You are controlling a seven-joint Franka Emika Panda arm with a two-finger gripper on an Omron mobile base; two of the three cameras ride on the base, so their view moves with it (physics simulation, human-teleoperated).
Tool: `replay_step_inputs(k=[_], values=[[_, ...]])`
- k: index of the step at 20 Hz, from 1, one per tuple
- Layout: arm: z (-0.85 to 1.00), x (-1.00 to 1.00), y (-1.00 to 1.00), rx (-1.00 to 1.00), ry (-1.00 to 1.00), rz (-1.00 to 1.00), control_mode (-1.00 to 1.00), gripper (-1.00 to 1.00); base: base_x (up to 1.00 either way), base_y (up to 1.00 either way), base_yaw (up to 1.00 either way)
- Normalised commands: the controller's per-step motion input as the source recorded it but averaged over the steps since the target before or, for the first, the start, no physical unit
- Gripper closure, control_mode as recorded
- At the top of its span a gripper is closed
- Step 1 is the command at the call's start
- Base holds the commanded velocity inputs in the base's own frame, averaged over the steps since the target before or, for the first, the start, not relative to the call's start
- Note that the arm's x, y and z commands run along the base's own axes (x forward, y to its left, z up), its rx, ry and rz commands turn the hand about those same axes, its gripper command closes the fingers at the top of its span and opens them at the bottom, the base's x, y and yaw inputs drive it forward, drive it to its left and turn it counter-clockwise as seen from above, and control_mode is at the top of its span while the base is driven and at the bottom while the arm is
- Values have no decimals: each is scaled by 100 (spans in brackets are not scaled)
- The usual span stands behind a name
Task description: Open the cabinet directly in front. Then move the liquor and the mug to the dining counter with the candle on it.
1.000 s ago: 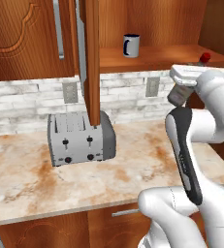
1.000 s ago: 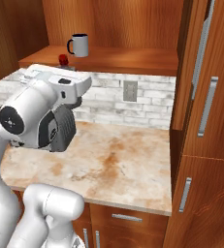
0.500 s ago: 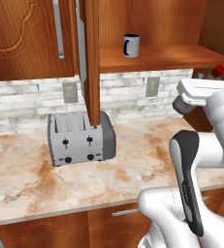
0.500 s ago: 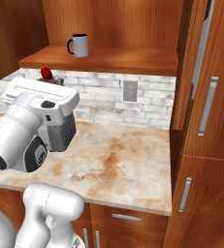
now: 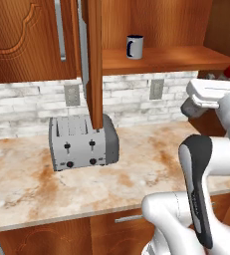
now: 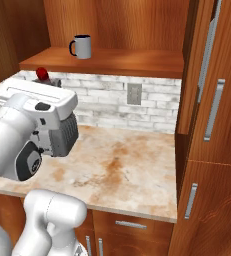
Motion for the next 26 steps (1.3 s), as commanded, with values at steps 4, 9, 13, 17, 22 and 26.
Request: replay_step_inputs(k=[4, 9, 13, 17, 22, 26], values=[[0, 0, 0, 0, 0, 0, 100, 100, -100, 2, 23], [0, 0, 0, 0, 0, 0, 100, 100, -51, 0, 84], [0, 0, 0, 0, 0, 0, 100, 100, -4, 0, 100], [0, 0, 0, 0, 0, 0, 100, 100, -4, 0, 100], [0, 0, 0, 0, 0, 0, 100, 100, 0, 0, 100], [0, 0, 0, 0, 0, 0, 100, 100, 0, 0, 100]])
